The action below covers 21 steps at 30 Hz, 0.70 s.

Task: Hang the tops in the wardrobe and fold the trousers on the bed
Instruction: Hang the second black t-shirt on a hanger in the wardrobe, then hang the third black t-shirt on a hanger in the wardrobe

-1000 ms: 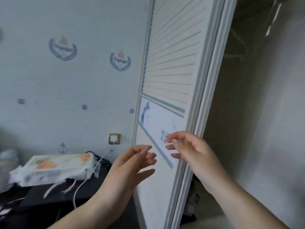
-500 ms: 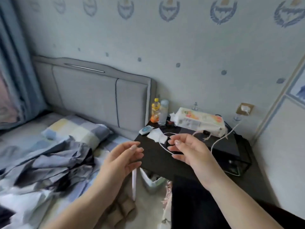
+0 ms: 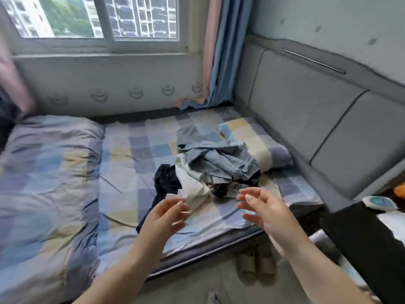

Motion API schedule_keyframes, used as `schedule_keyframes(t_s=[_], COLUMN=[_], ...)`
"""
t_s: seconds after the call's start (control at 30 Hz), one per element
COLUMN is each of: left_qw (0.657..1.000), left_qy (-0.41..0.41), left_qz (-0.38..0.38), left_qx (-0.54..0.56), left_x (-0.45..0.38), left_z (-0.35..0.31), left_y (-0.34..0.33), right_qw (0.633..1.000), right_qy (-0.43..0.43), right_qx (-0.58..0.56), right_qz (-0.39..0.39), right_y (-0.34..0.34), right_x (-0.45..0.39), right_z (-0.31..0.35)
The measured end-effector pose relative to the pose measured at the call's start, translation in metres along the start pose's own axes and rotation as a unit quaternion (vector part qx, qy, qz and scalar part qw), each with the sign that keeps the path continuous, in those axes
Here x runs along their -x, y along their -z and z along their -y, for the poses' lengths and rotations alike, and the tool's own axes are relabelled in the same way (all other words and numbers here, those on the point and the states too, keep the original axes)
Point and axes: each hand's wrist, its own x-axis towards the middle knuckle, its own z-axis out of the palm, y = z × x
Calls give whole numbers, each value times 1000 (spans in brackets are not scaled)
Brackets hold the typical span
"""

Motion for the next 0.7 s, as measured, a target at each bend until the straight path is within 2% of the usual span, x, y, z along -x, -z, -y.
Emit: schedule_keyframes(t_s=[0.2,0.33,0.7], left_qw=[991,978,939], left_qy=[38,70,179], left_qz=[-128,-196,-290], left_qx=[23,21,36], left_x=[-34,-81,-206], left_z=[7,9,40], left_y=[70,101,182], right_qw=[993,985,960], right_qy=[-58,-103,-221], right_qx=[-1,4,58], right_qz=[101,138,160], right_y=[-71,-107,-185], right_x=[-83,-152,-310], right_z=[-21,-37,-104])
